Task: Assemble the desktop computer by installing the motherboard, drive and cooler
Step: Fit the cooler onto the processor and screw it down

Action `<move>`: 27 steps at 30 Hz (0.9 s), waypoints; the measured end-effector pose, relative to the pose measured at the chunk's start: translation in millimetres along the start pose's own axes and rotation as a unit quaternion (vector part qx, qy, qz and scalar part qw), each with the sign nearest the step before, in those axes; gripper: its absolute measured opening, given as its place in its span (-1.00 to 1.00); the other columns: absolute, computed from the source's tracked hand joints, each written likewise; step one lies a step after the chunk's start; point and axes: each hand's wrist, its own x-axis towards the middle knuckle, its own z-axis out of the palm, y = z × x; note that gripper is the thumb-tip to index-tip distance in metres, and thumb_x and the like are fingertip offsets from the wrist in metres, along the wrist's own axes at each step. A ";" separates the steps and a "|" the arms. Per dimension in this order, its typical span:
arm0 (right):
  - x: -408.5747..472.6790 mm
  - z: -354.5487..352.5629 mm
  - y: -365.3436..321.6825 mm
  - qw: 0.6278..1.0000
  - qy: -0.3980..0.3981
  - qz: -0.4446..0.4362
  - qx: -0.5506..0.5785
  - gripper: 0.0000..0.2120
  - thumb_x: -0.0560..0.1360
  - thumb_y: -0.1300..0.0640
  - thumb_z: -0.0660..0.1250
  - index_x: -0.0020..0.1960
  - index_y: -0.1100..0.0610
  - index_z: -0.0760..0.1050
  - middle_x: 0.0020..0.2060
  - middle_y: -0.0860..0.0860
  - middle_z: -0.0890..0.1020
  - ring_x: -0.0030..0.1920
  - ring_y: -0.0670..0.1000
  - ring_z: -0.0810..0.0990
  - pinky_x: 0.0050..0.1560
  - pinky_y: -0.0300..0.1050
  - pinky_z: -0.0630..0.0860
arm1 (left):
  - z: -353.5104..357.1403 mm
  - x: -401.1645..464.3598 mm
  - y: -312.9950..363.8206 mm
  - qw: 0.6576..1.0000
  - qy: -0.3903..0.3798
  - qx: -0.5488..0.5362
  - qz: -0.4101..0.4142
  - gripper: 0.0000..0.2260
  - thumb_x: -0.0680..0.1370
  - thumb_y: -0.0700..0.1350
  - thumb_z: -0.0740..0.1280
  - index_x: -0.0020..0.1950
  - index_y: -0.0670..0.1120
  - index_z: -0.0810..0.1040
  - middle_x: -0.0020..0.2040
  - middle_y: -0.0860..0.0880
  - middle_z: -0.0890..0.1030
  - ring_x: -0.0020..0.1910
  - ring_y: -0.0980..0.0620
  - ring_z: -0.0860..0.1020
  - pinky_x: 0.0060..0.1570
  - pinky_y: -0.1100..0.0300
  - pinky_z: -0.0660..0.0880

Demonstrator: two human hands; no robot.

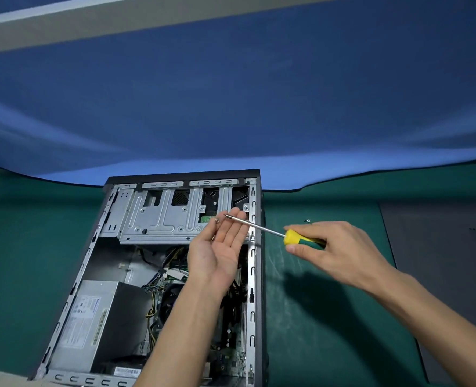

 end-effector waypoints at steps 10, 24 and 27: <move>9.3 -1.5 -5.8 0.996 -0.036 -0.012 -0.080 -0.59 0.43 -0.36 0.18 0.25 -0.35 0.43 -0.08 -0.30 0.60 0.13 -0.07 0.53 -0.14 -0.13 0.31 | -4.7 2.3 0.6 0.999 -0.001 0.050 0.013 -0.79 0.64 -0.18 0.12 0.00 -0.24 0.51 -0.15 -0.17 0.69 -0.17 -0.05 0.68 -0.13 0.04 0.53; 28.6 -38.8 -29.3 0.929 -0.155 0.164 0.294 -0.77 0.44 0.30 0.33 0.04 0.06 0.48 -0.24 0.15 0.64 -0.37 0.10 0.58 -0.44 -0.12 0.45 | -6.5 8.6 -13.0 0.990 0.086 0.068 0.087 -0.77 0.65 -0.17 0.12 -0.04 -0.25 0.51 -0.16 -0.16 0.66 -0.25 0.02 0.67 -0.27 0.23 0.61; 28.4 -46.6 -33.2 0.866 -0.008 0.168 0.470 -0.73 0.41 0.51 0.25 -0.04 0.20 0.51 -0.26 0.12 0.61 -0.30 0.09 0.68 -0.36 -0.14 0.60 | -7.1 9.4 -6.8 0.993 0.092 0.021 0.064 -0.77 0.65 -0.16 0.13 -0.01 -0.27 0.50 -0.11 -0.20 0.63 -0.19 -0.01 0.65 -0.06 0.16 0.58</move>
